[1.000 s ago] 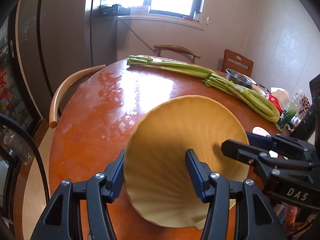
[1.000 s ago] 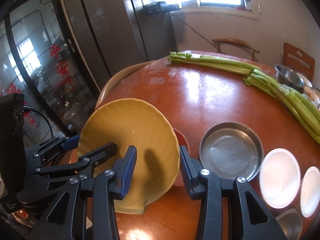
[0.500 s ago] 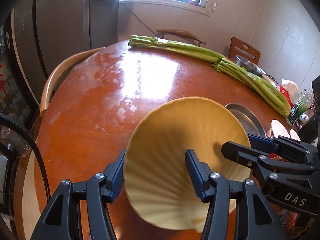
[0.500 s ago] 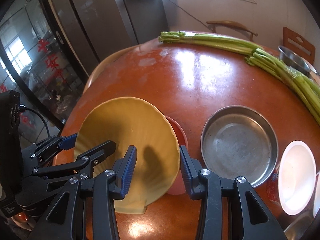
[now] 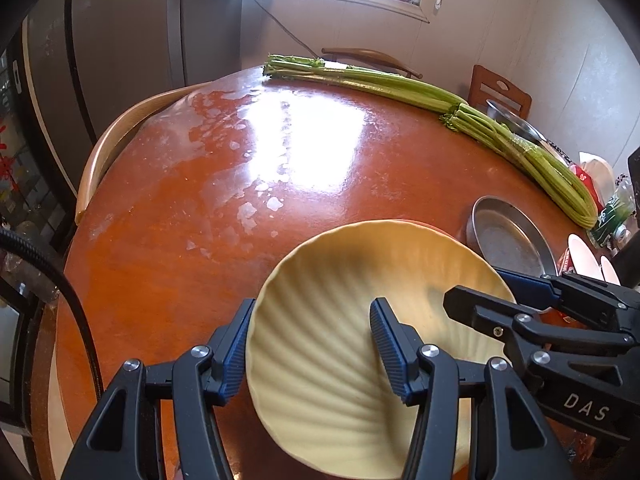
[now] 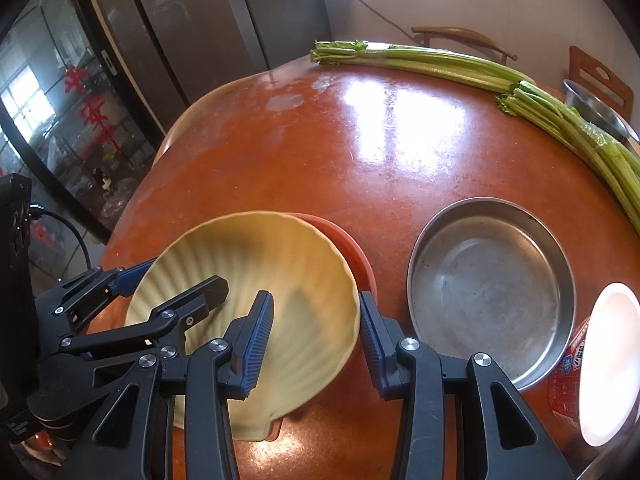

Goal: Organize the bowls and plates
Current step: 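Lower the yellow shell bowl onto the pink plate and open the left tool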

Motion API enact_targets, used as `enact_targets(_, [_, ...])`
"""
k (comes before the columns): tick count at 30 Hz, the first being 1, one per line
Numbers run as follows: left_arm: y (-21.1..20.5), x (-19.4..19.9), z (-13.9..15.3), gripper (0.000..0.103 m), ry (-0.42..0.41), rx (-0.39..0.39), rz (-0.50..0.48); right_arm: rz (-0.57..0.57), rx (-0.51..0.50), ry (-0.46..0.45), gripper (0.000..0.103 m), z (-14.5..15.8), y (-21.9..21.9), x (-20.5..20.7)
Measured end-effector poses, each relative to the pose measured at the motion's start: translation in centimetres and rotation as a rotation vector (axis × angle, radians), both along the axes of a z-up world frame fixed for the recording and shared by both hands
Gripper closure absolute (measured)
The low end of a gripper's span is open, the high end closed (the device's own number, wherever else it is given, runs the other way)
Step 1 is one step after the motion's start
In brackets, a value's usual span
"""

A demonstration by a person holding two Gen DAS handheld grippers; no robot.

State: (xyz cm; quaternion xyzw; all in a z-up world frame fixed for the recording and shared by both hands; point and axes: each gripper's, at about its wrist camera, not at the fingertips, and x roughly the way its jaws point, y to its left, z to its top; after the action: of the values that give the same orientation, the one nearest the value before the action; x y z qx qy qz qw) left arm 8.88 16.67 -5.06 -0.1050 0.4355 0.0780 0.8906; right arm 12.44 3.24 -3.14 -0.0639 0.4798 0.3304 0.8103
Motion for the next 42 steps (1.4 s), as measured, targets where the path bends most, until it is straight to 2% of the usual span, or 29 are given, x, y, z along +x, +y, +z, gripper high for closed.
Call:
enact_targets(9, [0.3, 0.5, -0.2, 0.048, -0.011, 0.003, 0.008, -0.005, 0.004, -0.007, 0.058, -0.2, 0.3, 0.1])
enact_targets(19, [0.1, 1.0, -0.2, 0.048, -0.028, 0.052, 0.018, -0.015, 0.027, -0.002, 0.058, -0.3, 0.1, 0.4])
enact_targets(25, [0.4, -0.3, 0.6, 0.048, -0.056, 0.020, 0.008, -0.018, 0.033, -0.010, 0.058, 0.0, 0.0, 0.3])
enact_targets(32, [0.9, -1.9, 1.4, 0.047, -0.069, 0.027, 0.025, -0.029, 0.046, -0.018, 0.058, 0.2, -0.1, 0.5])
enact_targets(38, [-0.2, -1.8, 1.0, 0.047, -0.052, 0.041, -0.006, -0.021, 0.075, -0.026, 0.058, 0.5, 0.1, 0.7])
enact_targets(42, [-0.2, -1.1, 0.1, 0.047, -0.019, 0.049, 0.012, -0.033, 0.082, -0.010, 0.058, 0.2, -0.1, 1.1])
